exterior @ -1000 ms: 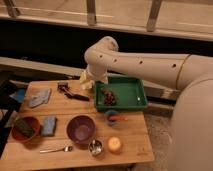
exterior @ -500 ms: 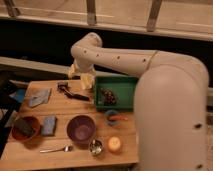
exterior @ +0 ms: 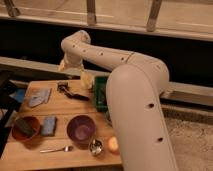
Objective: Place banana in table surface
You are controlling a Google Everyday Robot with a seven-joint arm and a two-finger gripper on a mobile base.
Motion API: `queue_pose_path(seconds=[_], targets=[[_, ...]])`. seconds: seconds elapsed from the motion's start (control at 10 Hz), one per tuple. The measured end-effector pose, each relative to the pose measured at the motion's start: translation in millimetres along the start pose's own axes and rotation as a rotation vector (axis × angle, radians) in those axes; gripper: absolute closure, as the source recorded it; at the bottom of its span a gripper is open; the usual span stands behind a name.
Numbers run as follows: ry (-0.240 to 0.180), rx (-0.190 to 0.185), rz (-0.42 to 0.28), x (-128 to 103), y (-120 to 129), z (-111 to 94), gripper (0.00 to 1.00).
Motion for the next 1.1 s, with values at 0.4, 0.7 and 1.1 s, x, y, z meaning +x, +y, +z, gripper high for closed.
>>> queue_pose_path(seconds=[0.4, 0.7, 1.1], targets=[[0.036, 0.04, 0.051, 14, -21, 9, 0.2], [0.107, 0.098, 0.124, 49, -59, 40, 0.2], [0.16, 0.123, 0.191, 68, -79, 60, 0.25]])
